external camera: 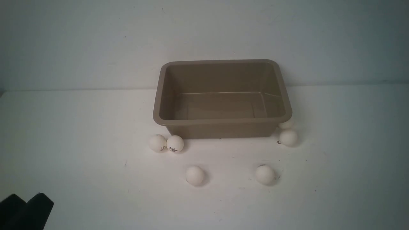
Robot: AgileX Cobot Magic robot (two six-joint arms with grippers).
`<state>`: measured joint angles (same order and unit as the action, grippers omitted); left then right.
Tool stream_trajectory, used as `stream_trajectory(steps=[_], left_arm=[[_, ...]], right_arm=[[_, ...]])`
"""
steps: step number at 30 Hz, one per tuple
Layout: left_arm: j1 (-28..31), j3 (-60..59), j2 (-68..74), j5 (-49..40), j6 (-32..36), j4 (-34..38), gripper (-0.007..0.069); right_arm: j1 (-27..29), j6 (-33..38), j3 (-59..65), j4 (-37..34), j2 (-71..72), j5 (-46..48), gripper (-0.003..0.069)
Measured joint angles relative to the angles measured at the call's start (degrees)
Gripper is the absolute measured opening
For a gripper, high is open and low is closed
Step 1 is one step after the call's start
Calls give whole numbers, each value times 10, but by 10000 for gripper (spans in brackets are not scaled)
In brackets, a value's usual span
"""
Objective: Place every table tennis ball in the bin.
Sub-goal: Use the right arm to clamp the table tennis ball closest to it
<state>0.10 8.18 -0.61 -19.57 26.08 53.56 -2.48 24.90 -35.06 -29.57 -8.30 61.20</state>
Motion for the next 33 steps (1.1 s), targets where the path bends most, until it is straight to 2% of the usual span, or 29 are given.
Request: stream_trajectory(steps=[4,7,12,16,19,23,30,33], left_arm=[[0,69,2,-50,73,5,448],[0,115,29,-104,85,-11,448],[0,169,134,-233,88,-125,448],[0,209,206,-285,88,-218,448],[0,235,258,-297,89,-260,448],[0,256,299,-296,105,-265,448],[0,259,353,-261,180,-263,448],[0,259,373,-239,188,-246,448]], right_arm=[[0,8,0,-4,-29,5,459],[0,27,0,-9,-47,6,459],[0,65,0,-52,-62,1,459],[0,98,0,-99,-75,-9,459],[0,136,0,-147,-102,-9,459],[0,200,0,-192,-167,3,459],[0,292,0,-201,-298,-21,459],[0,321,-1,-201,-360,-34,459]])
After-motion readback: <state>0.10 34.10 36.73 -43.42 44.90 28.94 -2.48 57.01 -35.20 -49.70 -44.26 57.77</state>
